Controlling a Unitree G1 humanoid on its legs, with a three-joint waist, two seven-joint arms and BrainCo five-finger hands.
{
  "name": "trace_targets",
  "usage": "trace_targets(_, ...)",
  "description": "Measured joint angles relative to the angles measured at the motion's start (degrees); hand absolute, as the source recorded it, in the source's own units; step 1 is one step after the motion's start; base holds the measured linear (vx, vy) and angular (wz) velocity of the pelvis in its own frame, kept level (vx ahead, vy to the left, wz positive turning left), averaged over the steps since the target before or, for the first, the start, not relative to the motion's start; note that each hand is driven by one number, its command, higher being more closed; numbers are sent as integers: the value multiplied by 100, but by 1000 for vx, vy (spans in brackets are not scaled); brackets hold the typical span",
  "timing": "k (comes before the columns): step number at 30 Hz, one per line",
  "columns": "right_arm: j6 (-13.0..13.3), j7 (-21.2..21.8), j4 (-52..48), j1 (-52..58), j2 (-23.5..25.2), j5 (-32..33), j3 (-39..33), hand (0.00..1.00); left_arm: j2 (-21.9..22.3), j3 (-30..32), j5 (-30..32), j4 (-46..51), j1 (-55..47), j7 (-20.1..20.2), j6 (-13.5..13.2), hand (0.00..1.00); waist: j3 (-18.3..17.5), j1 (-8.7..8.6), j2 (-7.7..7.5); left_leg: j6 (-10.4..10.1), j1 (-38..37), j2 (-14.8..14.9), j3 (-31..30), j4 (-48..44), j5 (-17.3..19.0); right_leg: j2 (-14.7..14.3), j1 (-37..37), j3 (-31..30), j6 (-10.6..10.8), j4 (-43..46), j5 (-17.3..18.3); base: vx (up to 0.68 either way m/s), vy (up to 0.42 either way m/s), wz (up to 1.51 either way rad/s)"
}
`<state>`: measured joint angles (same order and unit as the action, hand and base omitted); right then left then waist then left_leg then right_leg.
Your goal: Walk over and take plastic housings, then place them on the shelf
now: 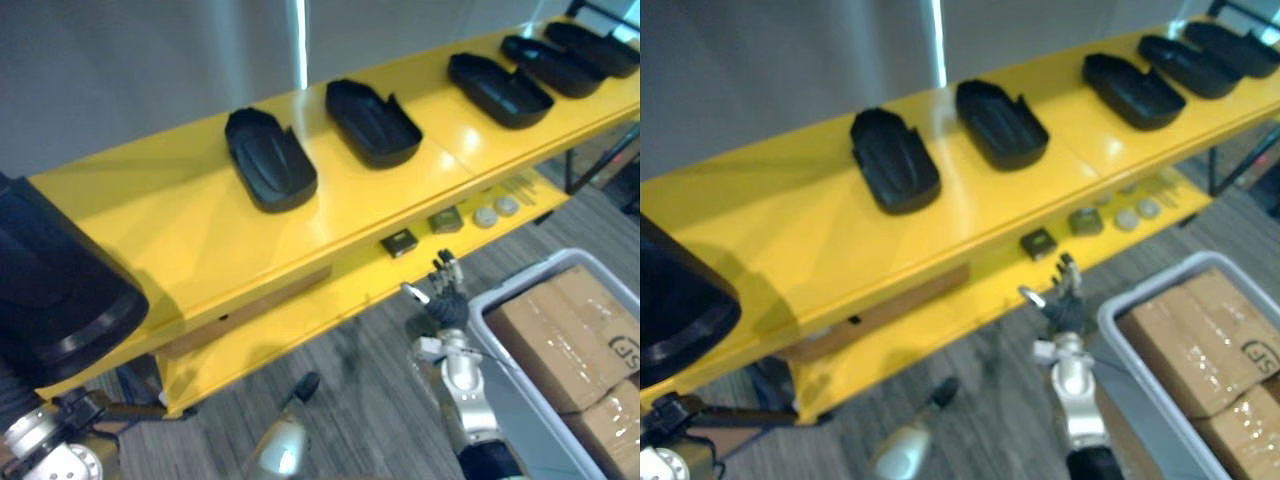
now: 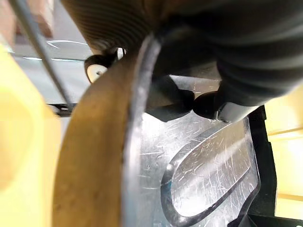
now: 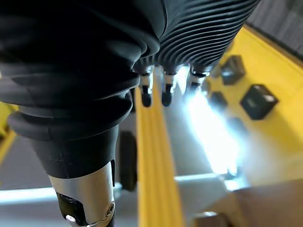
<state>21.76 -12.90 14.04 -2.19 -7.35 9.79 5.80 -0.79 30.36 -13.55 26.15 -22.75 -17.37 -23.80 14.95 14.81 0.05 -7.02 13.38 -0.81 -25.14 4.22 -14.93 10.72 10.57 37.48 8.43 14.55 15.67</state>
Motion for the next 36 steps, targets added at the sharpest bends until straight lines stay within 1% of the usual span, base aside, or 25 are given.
trace_targets(4, 164, 220, -4, 103, -25, -303, 2, 0, -11, -20, 5, 0, -3, 6, -2, 100, 77, -19, -38, 32, -34, -39, -19, -47, 26, 7, 66, -2, 2, -9, 50, -39, -18, 4)
trace_targets(8, 343, 260, -29, 68, -216, -530, -8, 0, -112, -14, 0, 0, -15, 31, -46, 100, 201, -18, -56, 60, -18, -60, 50, -102, 47, 18, 115, 50, 43, -15, 97, -47, 1, 10)
trace_targets(11, 466, -97, -105, -228, -361, -674, -111, 0, -135, 18, 10, 15, 66, 38, -234, 100, 283, 1, -134, 152, 154, -210, 114, -433, 176, 123, 164, 129, 91, -33, 128, -6, 29, 19)
trace_targets(13, 529, -379, -193, -503, -378, -772, -303, 0, -137, 99, 16, 20, 223, 55, -237, 100, 336, 18, -194, 193, 289, -320, 411, -766, 338, 247, 235, 184, 148, 43, 179, 51, 89, 20)
trace_targets(14, 565, -580, -197, -679, -383, -849, -373, 0, -162, 144, 17, 26, 301, 78, -237, 100, 402, 43, -303, 265, 270, -458, 634, -1009, 544, 397, 381, 204, 147, 47, 191, 115, 80, 12)
trace_targets(15, 611, -804, -262, -761, -431, -898, -423, 0, -158, 152, 34, 35, 368, 82, -238, 100, 413, 17, -309, 258, 278, -525, 787, -1273, 731, 486, 441, 118, 88, 407, 72, 107, 86, 23)
trace_targets(16, 656, -926, -295, -781, -460, -909, -463, 0, -159, 143, 61, 35, 376, 83, -237, 100, 423, -10, -268, 306, 269, -541, 779, -1403, 782, 571, 360, 3, -56, 777, -14, 110, 113, 31)
trace_targets(17, 667, -1222, -431, -782, -483, -1138, -552, 0, -241, 142, 110, 47, 468, 81, -242, 100, 407, -37, -240, 390, 233, -496, 835, -1510, 891, 746, -51, -436, -464, 1712, -281, 93, 176, 24)
trace_targets(18, 665, -1661, -576, -837, -482, -1492, -620, 0, -439, 151, 236, 60, 481, 16, -238, 100, 410, -48, -247, 444, 144, -443, 918, -1515, 1004, 881, -484, -890, -744, 2515, -820, 143, 183, 18)
trace_targets(19, 666, -2035, -657, -922, -480, -1744, -741, 0, -649, 154, 349, 64, 488, -54, -227, 100, 412, -121, -263, 541, -30, -383, 1046, -1523, 1117, 1037, -781, -1133, -920, 3137, -1662, 175, 151, 13)
trace_targets(20, 666, -2222, -666, -997, -480, -1872, -836, 0, -741, 149, 402, 75, 486, -67, -218, 100, 414, -174, -254, 576, -137, -332, 1066, -1497, 1141, 1130, -907, -1201, -965, 3434, -2159, 147, 56, 13)
trace_targets(21, 668, -2493, -695, -1113, -479, -2049, -1001, 0, -899, 146, 485, 83, 527, -109, -182, 100, 425, -204, -226, 639, -281, -270, 1053, -1444, 1183, 1202, -1102, -1357, -900, 3752, -1819, 150, 45, 6)
trace_targets(22, 669, -2883, -761, -1299, -530, -2358, -1272, 0, -1041, 147, 488, 91, 671, -140, -101, 100, 395, -248, -210, 686, -422, -196, 1008, -1378, 1215, 1122, -1345, -1470, -769, 3708, -1021, 163, 65, 4)
trace_targets(23, 669, -3035, -871, -1361, -594, -2453, -1423, 0, -1066, 147, 485, 90, 773, -158, -55, 100, 373, -274, -172, 698, -434, -139, 992, -1369, 1238, 1007, -1453, -1519, -760, 3491, -838, 155, 84, 7)
trace_targets(24, 672, -3261, -1109, -1413, -733, -2574, -1654, 0, -1091, 151, 471, 87, 936, -182, 42, 100, 349, -309, -116, 703, -429, -75, 966, -1370, 1271, 791, -1584, -1673, -717, 2932, -681, 131, 72, 13)
trace_targets(25, 706, -3510, -1429, -1390, -969, -2705, -1983, 0, -1166, 149, 451, 43, 1182, -230, 160, 100, 328, -337, -120, 695, -420, -76, 932, -1368, 1312, 548, -1677, -2041, -615, 2007, -616, 125, 24, 23)
trace_targets(27, 824, -3626, -1948, -1222, -1274, -2736, -2639, 0, -1198, 60, 381, -63, 1462, -272, 315, 100, 265, -485, -171, 650, -402, -133, 825, -1347, 1373, 269, -1691, -2673, -448, 854, -706, 172, -61, 39)
trace_targets(28, 963, -3602, -2195, -1021, -1309, -2719, -2952, 0, -1193, -20, 260, -61, 1487, -274, 331, 100, 157, -534, -255, 618, -402, -178, 824, -1278, 1402, 209, -1691, -2898, -326, 464, -779, 172, -121, 30)
trace_targets(29, 1042, -3572, -2290, -896, -1308, -2673, -3049, 0, -1175, -32, 260, -61, 1457, -272, 335, 100, 83, -548, -311, 600, -403, -208, 833, -1228, 1415, 207, -1685, -2945, -279, 317, -810, 210, -189, 11)
trace_targets(30, 1208, -3440, -2427, -678, -1294, -2490, -3180, 0, -1113, -28, 259, -57, 1402, -256, 345, 100, -45, -569, -443, 567, -439, -259, 882, -1146, 1462, 210, -1567, -2946, -249, -9, -912, 283, -324, 0)
trace_targets(31, 1348, -3166, -2542, -493, -1260, -2144, -3177, 0, -988, -18, 260, -48, 1346, -247, 390, 100, -208, -605, -632, 506, -430, -297, 1193, -1194, 1606, 244, -1250, -2740, -276, -441, -1332, 265, -366, -11)
trace_targets(32, 1344, -3040, -2561, -474, -1211, -2053, -3161, 0, -908, -22, 269, -53, 1318, -250, 401, 100, -239, -593, -670, 468, -418, -259, 1415, -1278, 1707, 286, -1102, -2563, -25, -639, -1278, 201, -335, -21)
trace_targets(33, 1307, -2914, -2557, -459, -1137, -1986, -3144, 0, -720, -36, 295, -53, 1254, -253, 411, 100, -252, -599, -560, 462, -428, -131, 1570, -1387, 1806, 208, -986, -2529, 76, -735, -1306, 114, -251, -10)
trace_targets(34, 1248, -2794, -2549, -245, -954, -1933, -3194, 0, -440, -174, 337, -31, 1083, -256, 472, 100, -338, -676, -343, 404, -423, 115, 1861, -1513, 1898, 83, -851, -2401, 27, -771, -1292, 159, -254, 12)
trace_targets(36, 1116, -2717, -2293, 467, -580, -1681, -3377, 0, -158, -374, 464, -22, 799, -249, 488, 100, -563, -798, -29, 325, -444, 417, 2264, -1464, 1866, -44, -728, -2182, 14, -792, -1284, 174, -187, 38)
